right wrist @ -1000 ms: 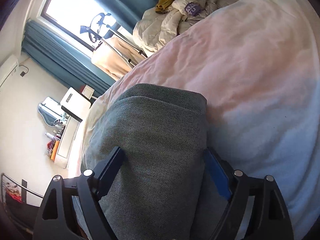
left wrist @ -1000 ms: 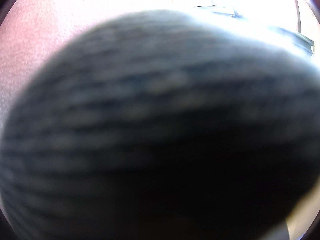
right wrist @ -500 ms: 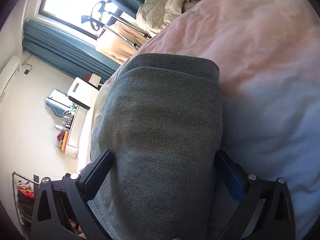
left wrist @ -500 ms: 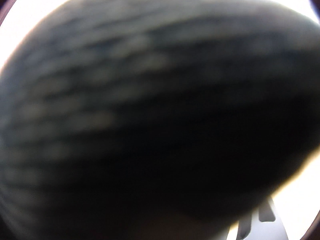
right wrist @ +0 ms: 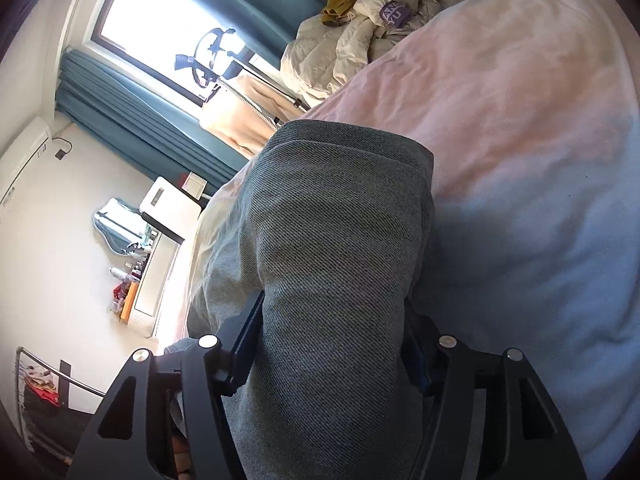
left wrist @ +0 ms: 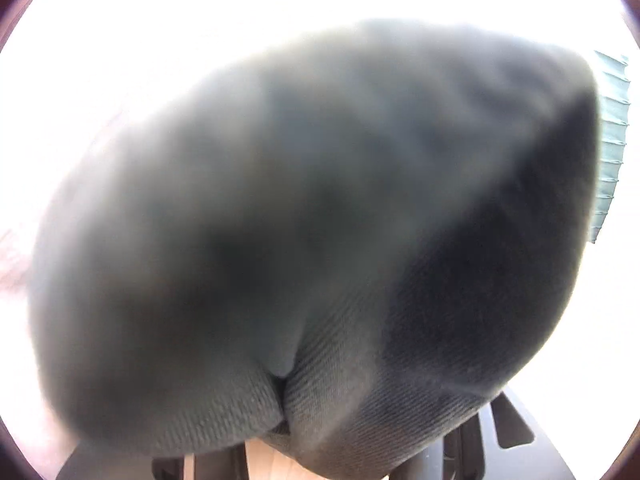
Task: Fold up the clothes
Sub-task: 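Carry the held jeans bundle with both grippers toward the pink blanket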
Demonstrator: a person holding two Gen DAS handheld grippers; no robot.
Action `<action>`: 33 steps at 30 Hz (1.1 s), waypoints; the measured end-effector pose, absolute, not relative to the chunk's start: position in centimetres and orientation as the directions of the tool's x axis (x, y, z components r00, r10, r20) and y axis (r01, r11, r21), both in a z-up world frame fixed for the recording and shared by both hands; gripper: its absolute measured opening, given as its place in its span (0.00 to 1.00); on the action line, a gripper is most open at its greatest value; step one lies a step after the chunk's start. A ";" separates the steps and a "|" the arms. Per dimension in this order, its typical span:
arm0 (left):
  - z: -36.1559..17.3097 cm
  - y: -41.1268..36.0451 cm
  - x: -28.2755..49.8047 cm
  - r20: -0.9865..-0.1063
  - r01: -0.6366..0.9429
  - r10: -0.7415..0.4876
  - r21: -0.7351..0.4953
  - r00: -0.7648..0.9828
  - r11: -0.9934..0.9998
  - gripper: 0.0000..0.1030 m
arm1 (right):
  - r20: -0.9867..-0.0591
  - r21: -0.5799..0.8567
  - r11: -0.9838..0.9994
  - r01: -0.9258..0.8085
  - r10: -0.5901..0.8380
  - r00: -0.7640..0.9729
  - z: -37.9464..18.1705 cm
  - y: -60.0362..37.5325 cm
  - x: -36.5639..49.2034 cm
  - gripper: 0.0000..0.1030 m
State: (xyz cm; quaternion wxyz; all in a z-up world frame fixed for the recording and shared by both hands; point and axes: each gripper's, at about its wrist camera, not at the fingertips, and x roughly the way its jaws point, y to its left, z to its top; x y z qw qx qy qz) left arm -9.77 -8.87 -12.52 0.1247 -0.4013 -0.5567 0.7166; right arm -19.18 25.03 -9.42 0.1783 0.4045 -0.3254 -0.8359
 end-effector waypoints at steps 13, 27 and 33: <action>-4.4 -5.7 -4.7 -0.358 0.082 0.673 -0.910 -0.647 -0.406 0.28 | -0.477 0.676 -0.733 0.076 -0.514 -0.713 -1.6 26.9 -12.0 0.55; 5.0 5.5 -0.7 -0.311 -0.106 0.788 -0.899 -0.531 -0.426 0.28 | -0.413 0.674 -0.738 0.015 -0.394 -0.821 6.7 36.8 -2.5 0.55; 9.4 11.5 1.0 -0.283 -0.184 0.838 -0.896 -0.467 -0.405 0.28 | -0.373 0.663 -0.749 -0.022 -0.304 -0.876 11.1 42.2 2.4 0.55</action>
